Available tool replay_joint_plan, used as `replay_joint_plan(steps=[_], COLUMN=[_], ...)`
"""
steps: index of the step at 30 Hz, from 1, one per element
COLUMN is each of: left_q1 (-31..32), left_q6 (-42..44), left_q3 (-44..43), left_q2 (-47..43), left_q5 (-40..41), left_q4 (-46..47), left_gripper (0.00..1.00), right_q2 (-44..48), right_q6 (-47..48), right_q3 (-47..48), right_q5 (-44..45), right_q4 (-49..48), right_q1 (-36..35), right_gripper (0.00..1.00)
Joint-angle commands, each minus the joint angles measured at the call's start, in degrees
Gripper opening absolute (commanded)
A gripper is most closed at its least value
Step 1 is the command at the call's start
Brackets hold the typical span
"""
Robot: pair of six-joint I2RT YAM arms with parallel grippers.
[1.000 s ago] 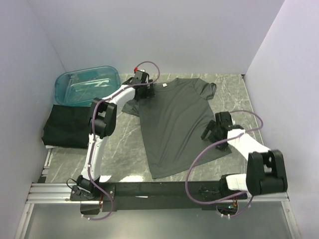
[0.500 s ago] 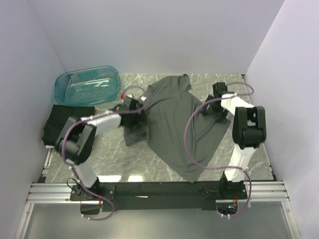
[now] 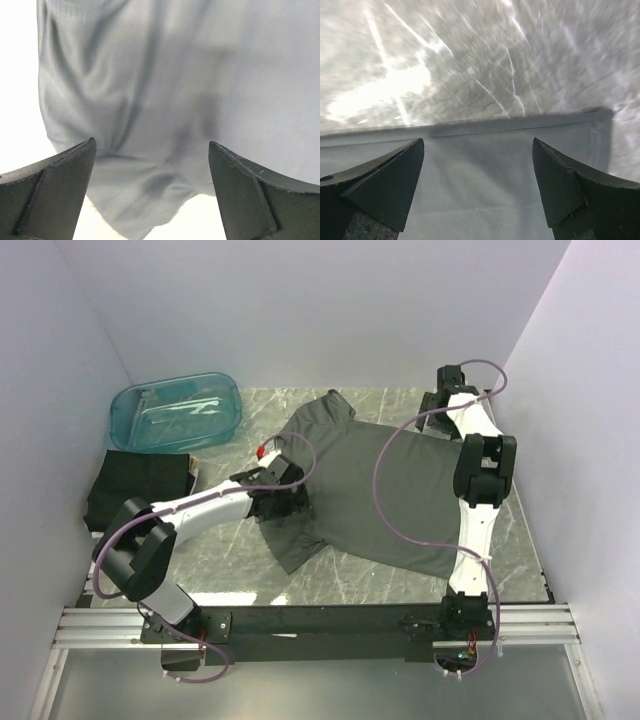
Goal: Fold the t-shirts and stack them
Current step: Flatten the tshirt out
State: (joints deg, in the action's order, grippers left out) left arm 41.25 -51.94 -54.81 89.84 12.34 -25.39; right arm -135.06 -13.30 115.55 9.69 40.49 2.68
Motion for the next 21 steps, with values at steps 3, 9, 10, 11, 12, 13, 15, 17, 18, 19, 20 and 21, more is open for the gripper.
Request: replay_joint_plan(steps=[3,9,10,11,12,13,15,17,18,19,20,21], left_q1=[-0.2,-3.5,-5.6,-6.6,-8.1,-8.3,-8.4,-8.2,-8.1,-8.0,-7.9,-7.9], left_q6=[4.0,4.0,4.3,3.3,2.4,1.9,1.4,1.1,0.6,0.1,-1.0,-1.4], left_q3=[-5.7,-2.0,-1.0,0.0,3.0,5.1,11.3,16.5,18.1,19.5,22.0,23.0], left_q2=[-2.1,-5.6,-5.9,-7.3,-8.4,-10.0,-15.8,-21.7,-23.5,-25.1,-27.8,-28.8], left_q5=[2.6,3.2,2.3,1.5,0.6,-0.5,-4.6,-7.8,-9.2,-9.3,-9.0,-8.0], left_q4=[0.8,2.0,2.2,1.9,2.1,3.1,6.1,7.7,8.2,8.2,8.0,7.7], left_gripper=[0.99,0.99,0.99,0.99,0.99,0.99,0.99,0.99,0.99,0.99,0.99,0.99], right_q2=[12.3,34.7,37.7,42.7,45.0,47.0,50.7,52.3,52.6,53.2,54.6,55.4], right_q6=[3.0,-2.0,-3.3,-5.6,-6.8,-8.7,-10.2,-12.1,-12.9,-14.2,-14.7,-15.6], right_q3=[2.9,-22.3,-26.9,-31.7,-40.0,-43.6,-51.5,-56.6,-58.3,-60.0,-63.3,-65.2], right_q5=[-3.2,-12.8,-17.9,-21.1,-24.0,-24.7,-23.9,-22.6,-22.0,-21.4,-21.2,-21.1], right_q4=[1.2,-8.0,-9.9,-12.3,-16.3,-17.9,-20.4,-20.9,-21.0,-21.2,-21.9,-22.4], right_q1=[-0.3,-6.5,-7.6,-10.1,-11.6,-13.0,-18.8,-23.1,-24.2,-25.0,-25.5,-26.2], right_gripper=[0.95,0.95,0.95,0.95,0.95,0.95,0.95,0.95,0.95,0.95,0.95,0.95])
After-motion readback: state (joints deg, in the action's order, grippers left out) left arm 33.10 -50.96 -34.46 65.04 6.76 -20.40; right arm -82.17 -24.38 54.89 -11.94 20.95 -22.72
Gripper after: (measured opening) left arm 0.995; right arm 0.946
